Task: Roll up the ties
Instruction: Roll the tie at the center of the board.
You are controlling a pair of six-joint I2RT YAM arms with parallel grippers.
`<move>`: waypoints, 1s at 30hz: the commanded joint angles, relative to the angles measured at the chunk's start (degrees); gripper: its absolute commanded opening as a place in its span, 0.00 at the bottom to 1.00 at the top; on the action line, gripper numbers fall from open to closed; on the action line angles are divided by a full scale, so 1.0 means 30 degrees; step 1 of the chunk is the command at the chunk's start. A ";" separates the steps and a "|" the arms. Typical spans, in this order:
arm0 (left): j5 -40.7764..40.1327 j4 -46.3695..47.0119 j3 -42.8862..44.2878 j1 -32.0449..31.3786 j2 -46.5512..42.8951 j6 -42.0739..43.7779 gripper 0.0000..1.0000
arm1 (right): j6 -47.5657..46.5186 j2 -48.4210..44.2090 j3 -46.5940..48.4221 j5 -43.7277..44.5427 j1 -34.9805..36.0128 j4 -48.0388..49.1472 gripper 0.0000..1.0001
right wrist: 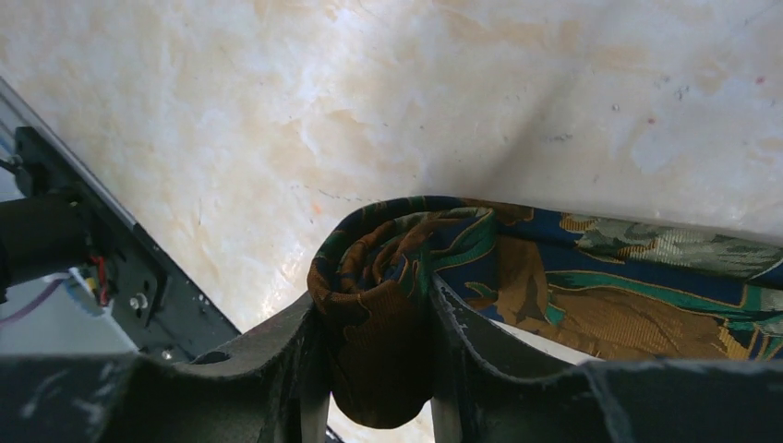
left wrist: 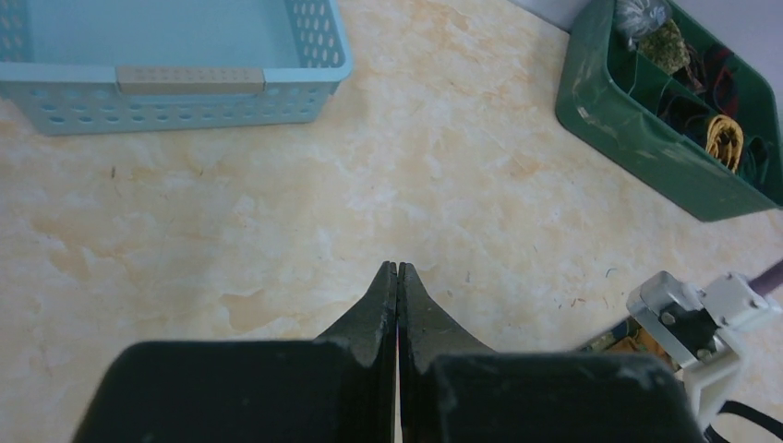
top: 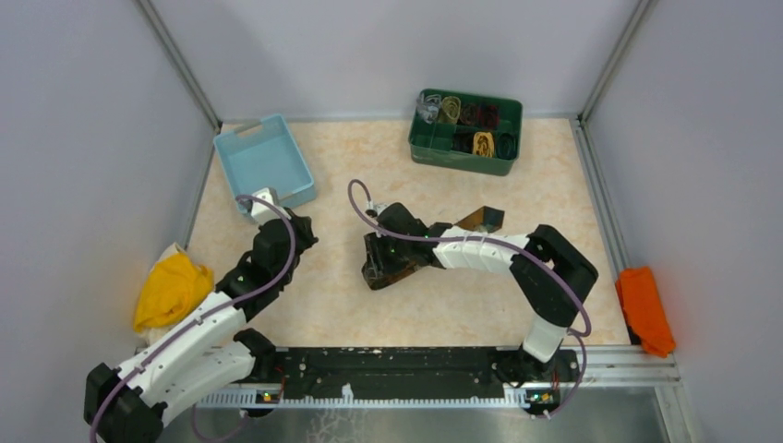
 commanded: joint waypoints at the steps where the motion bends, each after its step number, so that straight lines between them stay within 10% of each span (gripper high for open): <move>1: 0.2122 0.1519 0.0294 0.0145 0.0876 0.1072 0.00 | 0.2737 -0.0277 -0.2278 -0.4000 -0.1209 0.3762 0.36; 12: 0.5198 0.2955 0.1082 0.0122 0.3051 0.1551 0.00 | 0.5505 -0.2356 -0.7610 -0.7188 -0.4135 0.9980 0.35; 30: 0.6533 0.4318 0.2201 0.0079 0.5834 0.1748 0.00 | 0.4635 -0.1851 -0.8897 -1.1374 -0.9295 1.0678 0.30</move>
